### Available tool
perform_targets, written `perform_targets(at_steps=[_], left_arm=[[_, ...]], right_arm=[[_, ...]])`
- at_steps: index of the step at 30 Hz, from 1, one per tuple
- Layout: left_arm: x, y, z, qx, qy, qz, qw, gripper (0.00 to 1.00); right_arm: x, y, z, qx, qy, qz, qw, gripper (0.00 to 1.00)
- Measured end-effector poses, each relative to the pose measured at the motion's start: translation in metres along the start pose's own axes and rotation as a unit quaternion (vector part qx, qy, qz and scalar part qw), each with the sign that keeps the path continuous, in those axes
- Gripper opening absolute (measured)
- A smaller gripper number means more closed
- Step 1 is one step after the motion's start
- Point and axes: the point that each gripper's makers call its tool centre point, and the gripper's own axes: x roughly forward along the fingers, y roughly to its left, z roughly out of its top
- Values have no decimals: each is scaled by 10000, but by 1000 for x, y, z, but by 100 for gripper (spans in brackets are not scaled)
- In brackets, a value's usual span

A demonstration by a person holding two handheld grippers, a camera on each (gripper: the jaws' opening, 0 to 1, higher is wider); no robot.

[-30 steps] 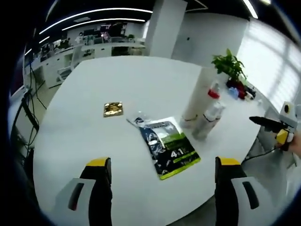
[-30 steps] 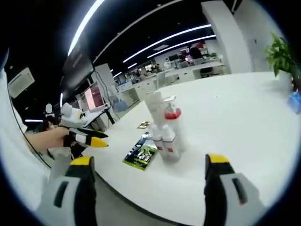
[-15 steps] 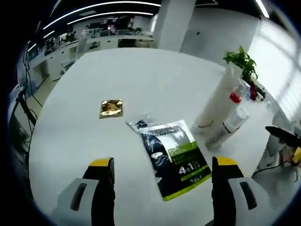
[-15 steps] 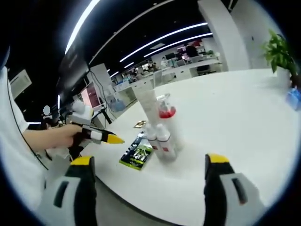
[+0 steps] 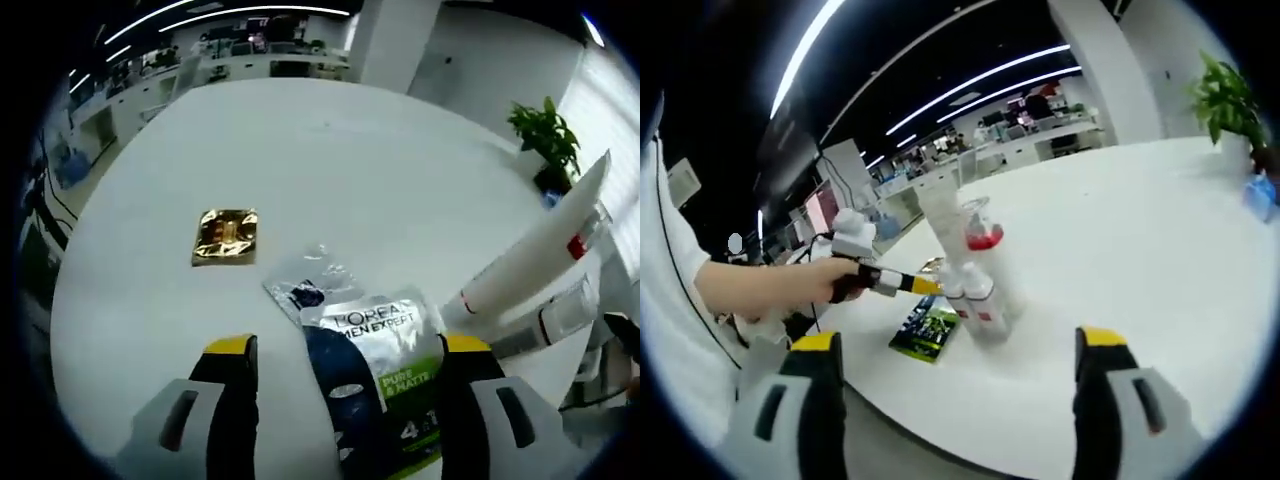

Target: Arrange the skincare products in the storage area until every visible bottle or jar stands upright without overlapping.

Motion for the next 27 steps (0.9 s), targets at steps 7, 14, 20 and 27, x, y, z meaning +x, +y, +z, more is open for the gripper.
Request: perform_targets(at_steps=[7, 14, 20, 27], left_arm=[[18, 9, 9, -381, -41, 429, 9983, 65], [30, 15, 14, -533, -75, 855, 9949, 62], [34, 17, 18, -653, -184, 1182, 9907, 60], [39, 17, 19, -418, -287, 1506, 9873, 61]], right_arm=[[3, -5, 3, 47, 4, -44, 10000, 96], [8, -5, 1, 120, 24, -28, 9999, 96], [9, -9, 1, 187, 17, -53, 9998, 96], [10, -12, 1, 251, 15, -73, 9997, 96]])
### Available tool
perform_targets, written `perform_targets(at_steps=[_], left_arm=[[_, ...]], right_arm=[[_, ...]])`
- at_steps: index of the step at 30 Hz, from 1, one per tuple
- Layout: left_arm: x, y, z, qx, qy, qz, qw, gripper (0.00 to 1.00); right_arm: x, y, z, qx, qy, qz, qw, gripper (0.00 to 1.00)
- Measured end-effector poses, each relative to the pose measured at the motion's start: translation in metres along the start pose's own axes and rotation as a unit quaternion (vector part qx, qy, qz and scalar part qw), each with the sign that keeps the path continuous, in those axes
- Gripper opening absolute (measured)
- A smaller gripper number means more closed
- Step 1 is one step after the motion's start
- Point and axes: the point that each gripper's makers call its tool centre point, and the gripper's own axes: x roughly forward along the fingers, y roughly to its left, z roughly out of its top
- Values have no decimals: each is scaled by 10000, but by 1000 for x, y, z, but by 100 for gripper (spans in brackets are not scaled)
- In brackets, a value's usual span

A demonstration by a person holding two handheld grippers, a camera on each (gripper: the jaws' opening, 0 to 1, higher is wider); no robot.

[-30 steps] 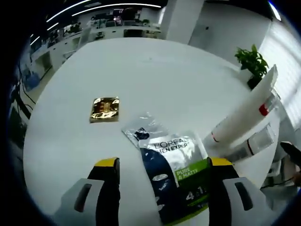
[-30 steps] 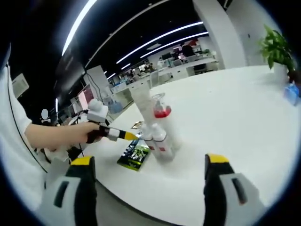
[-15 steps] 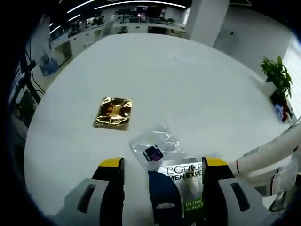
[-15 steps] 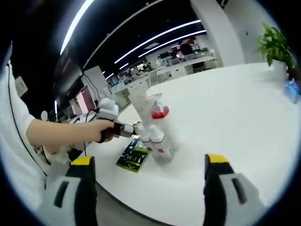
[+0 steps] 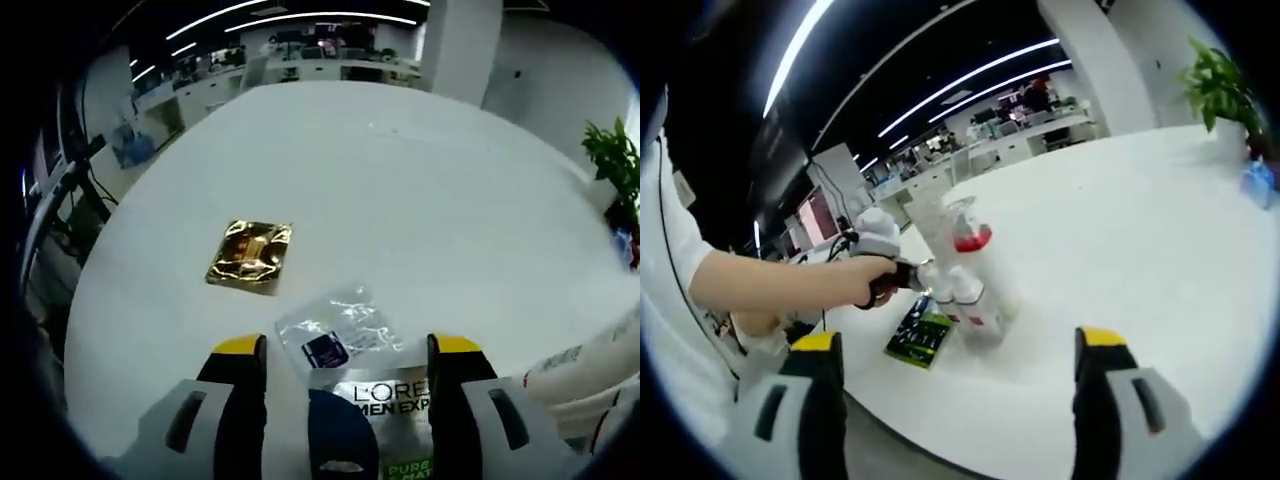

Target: Arrange the skincare products in the storage area until every visible bottle or jar stands upright without overlapping.

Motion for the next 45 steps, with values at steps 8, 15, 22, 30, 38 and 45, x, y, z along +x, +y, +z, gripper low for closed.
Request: perform_targets(at_steps=[8, 15, 22, 30, 38, 45], left_arm=[[1, 9, 3, -82, -60, 66, 9999, 52], [-2, 19, 6, -212, -239, -17, 9995, 38], [-6, 22, 8, -375, -222, -249, 9987, 38], [-7, 23, 18, -252, -277, -446, 9983, 38], [-14, 33, 27, -247, -331, -626, 9972, 38], [-24, 39, 32, -55, -423, -716, 9965, 38]], right_arm=[[1, -1, -1, 43, 6, -2, 10000, 96], [1, 0, -2, 46, -8, -3, 10000, 96], [-1, 0, 0, 61, -53, -26, 10000, 96], [-2, 3, 1, 44, -82, -15, 10000, 96], [-3, 6, 5, -31, -109, 7, 9999, 96], [-2, 11, 8, -110, -127, 52, 9998, 96]])
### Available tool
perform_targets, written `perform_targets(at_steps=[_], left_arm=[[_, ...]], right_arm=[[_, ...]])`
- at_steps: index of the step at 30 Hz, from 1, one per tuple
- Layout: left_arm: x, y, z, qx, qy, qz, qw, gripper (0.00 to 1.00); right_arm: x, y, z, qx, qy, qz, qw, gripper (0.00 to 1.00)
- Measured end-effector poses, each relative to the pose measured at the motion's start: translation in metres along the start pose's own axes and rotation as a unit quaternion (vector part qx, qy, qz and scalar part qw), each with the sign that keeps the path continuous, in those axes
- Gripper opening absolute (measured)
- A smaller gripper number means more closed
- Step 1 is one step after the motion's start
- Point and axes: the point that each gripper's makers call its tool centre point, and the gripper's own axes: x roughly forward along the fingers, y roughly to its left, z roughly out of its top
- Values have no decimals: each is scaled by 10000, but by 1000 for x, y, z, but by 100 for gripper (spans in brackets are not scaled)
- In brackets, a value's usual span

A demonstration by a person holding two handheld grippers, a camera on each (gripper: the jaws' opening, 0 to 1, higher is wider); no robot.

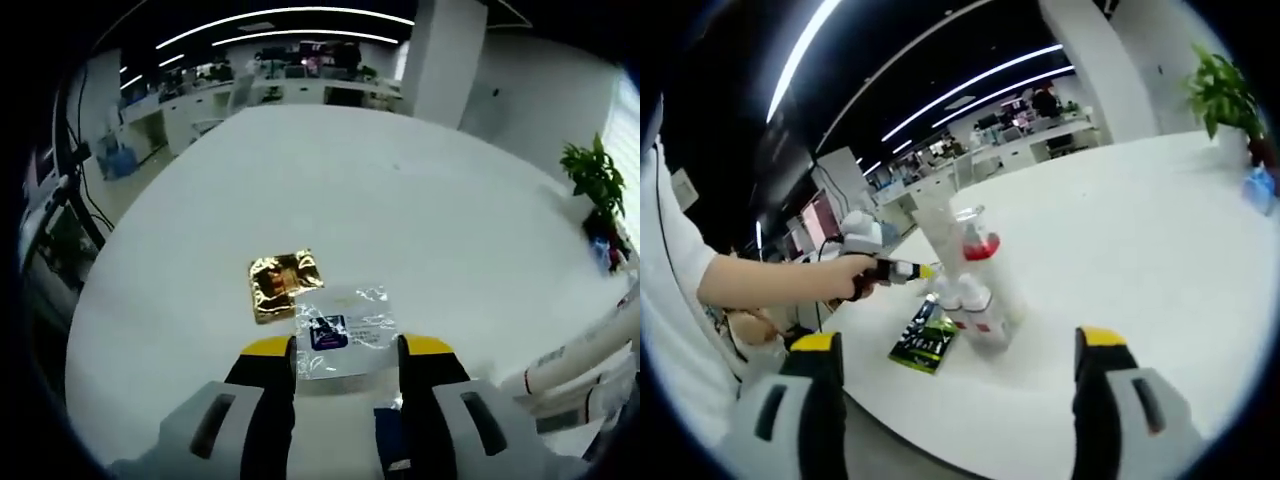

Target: Arrange the skincare products in the storage area until every visible bottle or jar stands upright without overlapping.

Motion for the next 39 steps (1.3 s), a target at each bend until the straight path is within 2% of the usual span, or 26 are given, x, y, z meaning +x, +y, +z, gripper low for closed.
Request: perform_targets(at_steps=[8, 16, 31, 39], left_arm=[[-7, 8, 1, 224, -9, -30, 9997, 38], [-18, 15, -5, 381, 58, -60, 9992, 38], [-48, 28, -38, 468, 182, -60, 9987, 38], [-64, 30, -62, 440, 272, -63, 9986, 38]], right_arm=[[0, 6, 8, -247, 2, 75, 9997, 97], [-2, 7, 10, -372, 0, 98, 9993, 98], [-2, 17, 9, -532, 33, 231, 9983, 99], [-7, 20, 8, -578, 32, 238, 9980, 99]])
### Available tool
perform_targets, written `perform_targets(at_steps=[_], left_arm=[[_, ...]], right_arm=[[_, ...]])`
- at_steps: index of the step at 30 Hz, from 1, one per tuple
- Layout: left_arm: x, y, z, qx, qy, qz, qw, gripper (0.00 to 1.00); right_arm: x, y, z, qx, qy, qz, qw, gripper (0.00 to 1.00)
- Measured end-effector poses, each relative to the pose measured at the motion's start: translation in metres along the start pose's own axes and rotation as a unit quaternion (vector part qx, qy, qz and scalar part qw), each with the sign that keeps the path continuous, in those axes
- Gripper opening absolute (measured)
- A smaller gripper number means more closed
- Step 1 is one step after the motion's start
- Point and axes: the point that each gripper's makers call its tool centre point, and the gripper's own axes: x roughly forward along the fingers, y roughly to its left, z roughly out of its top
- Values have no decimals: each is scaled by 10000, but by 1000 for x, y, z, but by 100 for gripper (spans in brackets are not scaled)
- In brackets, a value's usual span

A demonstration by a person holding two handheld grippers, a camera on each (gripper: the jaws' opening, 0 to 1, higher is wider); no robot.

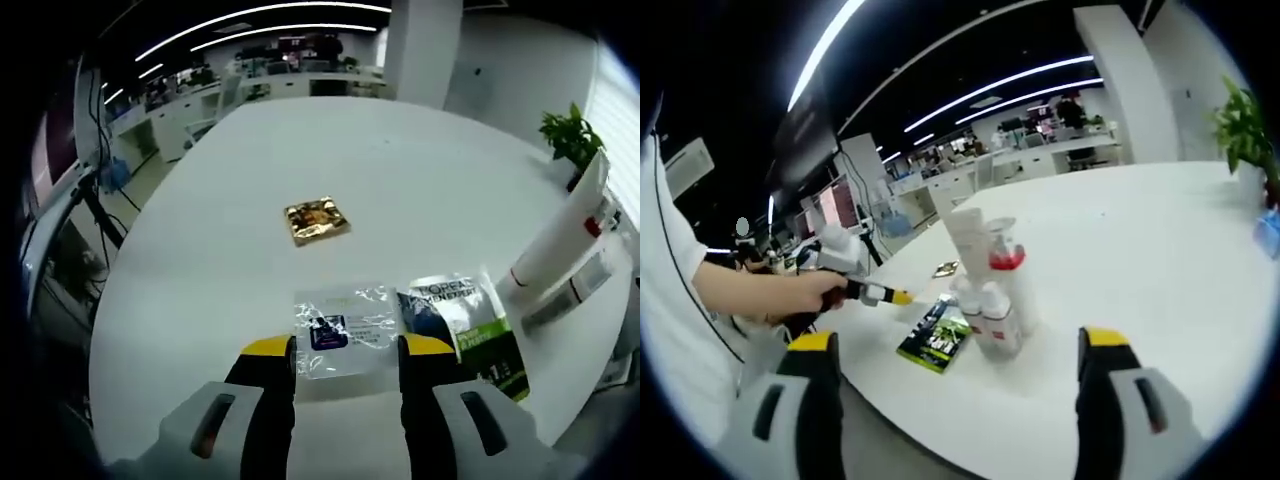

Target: Arrange the skincare products in the storage area until every visible bottle or jar stands upright without overlapping.

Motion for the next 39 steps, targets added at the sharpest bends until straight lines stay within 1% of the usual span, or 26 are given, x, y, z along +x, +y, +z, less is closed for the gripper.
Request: perform_targets(at_steps=[7, 14, 19, 28, 39], left_arm=[[-6, -2, -18, 89, 59, -21, 9999, 38], [-12, -6, -38, 58, 155, -49, 9999, 38], [-14, -7, -50, 43, 251, -33, 9997, 38], [-15, -10, -59, 44, 333, -30, 9994, 38], [-16, -9, -61, 106, 333, -26, 9994, 38]], right_arm=[[-4, 0, -1, -15, -12, -46, 10000, 99], [-6, 2, -3, -20, -1, -50, 10000, 99], [-7, 4, -5, -16, 11, -51, 10000, 99], [-7, 7, -10, -9, 67, -34, 10000, 99], [-8, 7, -9, -43, 82, -45, 9999, 99]])
